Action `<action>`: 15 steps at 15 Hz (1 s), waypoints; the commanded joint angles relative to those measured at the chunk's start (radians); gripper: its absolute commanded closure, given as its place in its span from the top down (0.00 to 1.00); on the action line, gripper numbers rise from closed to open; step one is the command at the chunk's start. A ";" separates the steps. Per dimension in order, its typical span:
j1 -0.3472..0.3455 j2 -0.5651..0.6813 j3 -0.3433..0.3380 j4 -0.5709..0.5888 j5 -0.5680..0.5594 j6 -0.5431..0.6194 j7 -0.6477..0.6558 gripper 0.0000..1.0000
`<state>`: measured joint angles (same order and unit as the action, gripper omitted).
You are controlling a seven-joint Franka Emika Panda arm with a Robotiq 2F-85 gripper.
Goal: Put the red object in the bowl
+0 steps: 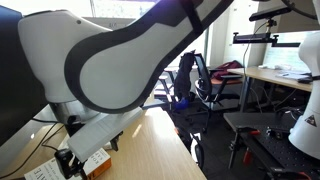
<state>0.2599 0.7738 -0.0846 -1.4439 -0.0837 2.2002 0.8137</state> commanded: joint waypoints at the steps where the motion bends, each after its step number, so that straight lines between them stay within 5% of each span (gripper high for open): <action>1: 0.004 0.001 -0.005 0.002 0.005 -0.002 -0.002 1.00; 6: -0.066 0.068 0.068 0.022 0.136 -0.023 -0.139 1.00; 13: -0.099 0.255 0.067 0.088 0.177 0.172 -0.266 1.00; 14: -0.102 0.279 0.066 0.106 0.183 0.191 -0.276 0.81; 15: -0.108 0.296 0.069 0.119 0.190 0.208 -0.297 0.72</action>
<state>0.1742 1.0204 -0.0340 -1.3906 0.0682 2.3843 0.5778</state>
